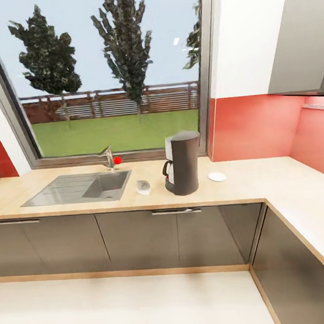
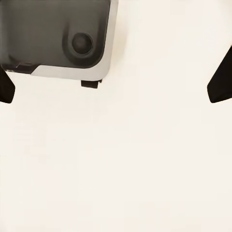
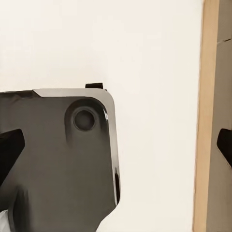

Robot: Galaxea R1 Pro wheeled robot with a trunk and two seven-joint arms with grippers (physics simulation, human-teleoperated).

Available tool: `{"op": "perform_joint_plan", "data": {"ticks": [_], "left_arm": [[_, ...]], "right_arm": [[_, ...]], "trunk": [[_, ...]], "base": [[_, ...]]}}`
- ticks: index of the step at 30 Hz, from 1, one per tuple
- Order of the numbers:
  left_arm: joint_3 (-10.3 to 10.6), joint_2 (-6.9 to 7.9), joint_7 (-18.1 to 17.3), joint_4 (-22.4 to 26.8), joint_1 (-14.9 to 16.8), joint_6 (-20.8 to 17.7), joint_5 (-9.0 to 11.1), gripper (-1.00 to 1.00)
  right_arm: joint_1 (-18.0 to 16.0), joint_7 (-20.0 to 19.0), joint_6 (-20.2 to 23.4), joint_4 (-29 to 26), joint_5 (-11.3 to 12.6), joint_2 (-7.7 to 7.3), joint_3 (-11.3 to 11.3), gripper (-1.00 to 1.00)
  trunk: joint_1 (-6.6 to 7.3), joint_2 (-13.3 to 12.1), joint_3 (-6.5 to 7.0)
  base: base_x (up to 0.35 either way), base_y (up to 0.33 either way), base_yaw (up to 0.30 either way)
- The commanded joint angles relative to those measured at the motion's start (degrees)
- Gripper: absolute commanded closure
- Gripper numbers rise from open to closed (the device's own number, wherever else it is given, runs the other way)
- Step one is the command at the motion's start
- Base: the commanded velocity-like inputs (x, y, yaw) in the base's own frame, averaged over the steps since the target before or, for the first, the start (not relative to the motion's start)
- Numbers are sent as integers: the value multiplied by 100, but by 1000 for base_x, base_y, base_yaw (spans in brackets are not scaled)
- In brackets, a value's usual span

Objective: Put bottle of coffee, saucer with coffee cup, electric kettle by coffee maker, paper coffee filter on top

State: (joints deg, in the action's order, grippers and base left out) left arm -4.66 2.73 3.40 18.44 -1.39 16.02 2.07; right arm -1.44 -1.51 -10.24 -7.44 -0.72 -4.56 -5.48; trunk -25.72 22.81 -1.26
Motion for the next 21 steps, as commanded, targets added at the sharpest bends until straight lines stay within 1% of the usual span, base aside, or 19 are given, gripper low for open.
{"op": "perform_joint_plan", "data": {"ticks": [1,3,7,19,21], "left_arm": [[-1,-1,3,7,-1,9,21,-100],[5,-1,3,5,-1,21,21,-100],[15,-1,3,-16,-1,43,18,-100],[25,-1,3,-42,-1,50,12,-100],[27,-1,3,-42,-1,51,12,-100]], "right_arm": [[-5,-16,-22,6,-7,1,-41,-100],[-5,-15,-22,6,-7,0,-41,-100],[-5,-16,-23,6,-7,0,-41,-100],[-5,-83,-14,6,-19,-1,-41,-100],[-5,-28,-53,6,-10,28,-56,-100]], "trunk": [[-7,11,-11],[-7,11,-11],[-7,11,-11],[-7,11,-11],[-7,11,-11]], "base": [[306,0,0],[188,0,0],[76,0,0],[10,0,0],[0,0,0]]}}
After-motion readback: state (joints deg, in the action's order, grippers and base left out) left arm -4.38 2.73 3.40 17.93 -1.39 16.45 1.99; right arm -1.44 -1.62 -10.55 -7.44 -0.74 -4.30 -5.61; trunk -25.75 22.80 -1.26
